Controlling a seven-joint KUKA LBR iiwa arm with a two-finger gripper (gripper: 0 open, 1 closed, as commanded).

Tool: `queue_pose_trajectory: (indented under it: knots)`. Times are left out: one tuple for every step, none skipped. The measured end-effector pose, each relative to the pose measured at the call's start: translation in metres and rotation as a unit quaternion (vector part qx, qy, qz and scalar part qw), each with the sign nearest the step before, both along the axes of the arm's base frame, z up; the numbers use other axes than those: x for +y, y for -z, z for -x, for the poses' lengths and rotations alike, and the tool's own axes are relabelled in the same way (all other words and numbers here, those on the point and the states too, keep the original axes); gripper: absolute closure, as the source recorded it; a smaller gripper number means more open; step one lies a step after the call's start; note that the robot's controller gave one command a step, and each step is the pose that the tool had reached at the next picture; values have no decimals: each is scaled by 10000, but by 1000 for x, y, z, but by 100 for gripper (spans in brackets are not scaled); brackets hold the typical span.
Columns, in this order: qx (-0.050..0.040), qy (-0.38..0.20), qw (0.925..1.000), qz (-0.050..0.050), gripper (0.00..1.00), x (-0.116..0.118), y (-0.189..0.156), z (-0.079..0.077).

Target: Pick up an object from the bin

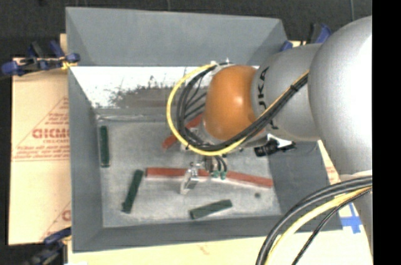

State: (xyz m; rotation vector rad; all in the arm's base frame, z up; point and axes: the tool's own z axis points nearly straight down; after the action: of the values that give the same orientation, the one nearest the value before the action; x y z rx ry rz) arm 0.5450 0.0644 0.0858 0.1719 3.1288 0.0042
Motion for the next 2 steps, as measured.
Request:
queue_pose_trajectory:
  knots:
    - [13, 139, 9999, 19, 0, 10, 8, 6]
    - [36, 135, 9999, 36, 0, 14, 9, 2]
